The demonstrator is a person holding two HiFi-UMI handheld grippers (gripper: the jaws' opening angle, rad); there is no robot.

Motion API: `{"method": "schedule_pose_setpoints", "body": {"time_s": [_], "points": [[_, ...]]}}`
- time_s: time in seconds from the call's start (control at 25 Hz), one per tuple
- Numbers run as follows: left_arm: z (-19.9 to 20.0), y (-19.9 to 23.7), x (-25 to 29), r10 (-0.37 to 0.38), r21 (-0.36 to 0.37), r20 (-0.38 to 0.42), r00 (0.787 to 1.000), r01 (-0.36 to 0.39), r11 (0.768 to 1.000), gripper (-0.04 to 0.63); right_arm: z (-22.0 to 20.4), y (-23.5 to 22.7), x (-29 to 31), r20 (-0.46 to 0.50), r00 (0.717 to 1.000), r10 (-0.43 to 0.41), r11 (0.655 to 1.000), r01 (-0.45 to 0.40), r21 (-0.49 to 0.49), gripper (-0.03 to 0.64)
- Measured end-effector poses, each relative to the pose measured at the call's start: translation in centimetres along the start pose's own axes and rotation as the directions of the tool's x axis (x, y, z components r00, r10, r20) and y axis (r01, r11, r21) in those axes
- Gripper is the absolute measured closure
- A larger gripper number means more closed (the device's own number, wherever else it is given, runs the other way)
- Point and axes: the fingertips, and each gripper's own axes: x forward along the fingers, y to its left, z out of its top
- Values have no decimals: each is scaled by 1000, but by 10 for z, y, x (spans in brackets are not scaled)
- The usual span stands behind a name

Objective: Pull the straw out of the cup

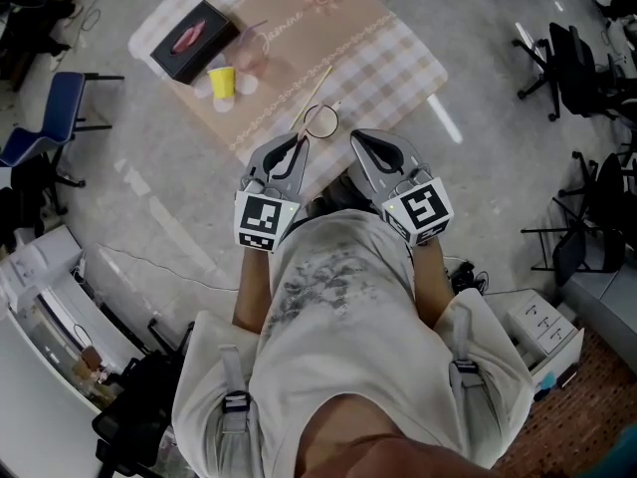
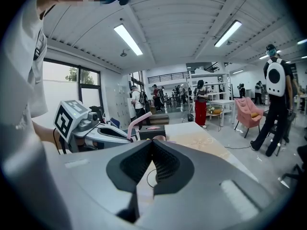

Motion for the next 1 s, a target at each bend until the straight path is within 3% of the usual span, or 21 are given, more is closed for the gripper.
{"method": "schedule_pose_setpoints", "body": {"time_s": [1.0], "points": [[-5, -2, -47, 51, -56, 78, 996, -46, 997, 566, -10, 28, -2, 11, 998, 62, 998, -62, 15, 607]]}}
